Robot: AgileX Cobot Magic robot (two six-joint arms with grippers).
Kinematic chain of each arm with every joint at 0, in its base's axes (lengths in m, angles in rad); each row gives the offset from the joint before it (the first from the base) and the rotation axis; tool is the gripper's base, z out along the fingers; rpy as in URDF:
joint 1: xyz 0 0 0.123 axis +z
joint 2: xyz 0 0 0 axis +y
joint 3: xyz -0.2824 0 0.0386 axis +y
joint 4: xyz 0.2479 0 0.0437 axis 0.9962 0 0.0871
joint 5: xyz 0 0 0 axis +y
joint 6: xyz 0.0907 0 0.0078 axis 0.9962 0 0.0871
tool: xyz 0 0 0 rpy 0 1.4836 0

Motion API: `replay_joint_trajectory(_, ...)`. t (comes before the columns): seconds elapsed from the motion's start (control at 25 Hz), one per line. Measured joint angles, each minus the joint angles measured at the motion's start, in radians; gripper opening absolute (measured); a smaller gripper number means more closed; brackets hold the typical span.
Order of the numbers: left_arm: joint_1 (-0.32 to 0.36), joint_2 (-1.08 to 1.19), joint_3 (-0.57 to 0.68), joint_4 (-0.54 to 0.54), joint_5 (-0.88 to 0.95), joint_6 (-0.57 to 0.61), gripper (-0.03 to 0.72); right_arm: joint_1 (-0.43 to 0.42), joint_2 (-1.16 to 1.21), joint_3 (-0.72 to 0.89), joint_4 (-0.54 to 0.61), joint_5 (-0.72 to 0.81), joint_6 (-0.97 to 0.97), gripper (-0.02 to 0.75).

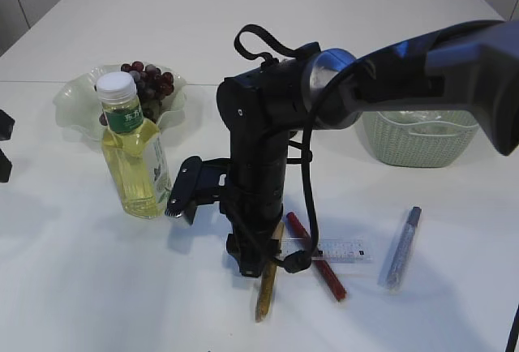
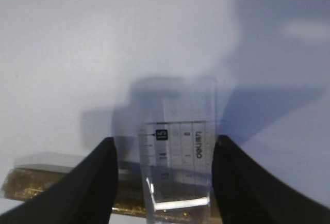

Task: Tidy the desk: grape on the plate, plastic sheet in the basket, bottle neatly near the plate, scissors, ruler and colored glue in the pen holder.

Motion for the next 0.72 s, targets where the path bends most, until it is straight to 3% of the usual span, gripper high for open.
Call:
replay_joint_trajectory(0.28, 0.000, 0.000, 0.000, 0.000, -0.002, 0.000, 0.309, 0.000, 0.002, 0.000, -0.005, -0.002, 0.001, 0.309)
replay_joint_trajectory(0.72, 0.000, 0.000, 0.000, 0.000, -0.005, 0.000, 0.309, 0.000, 0.004, -0.012, -0.013, 0.007, 0.001, 0.296)
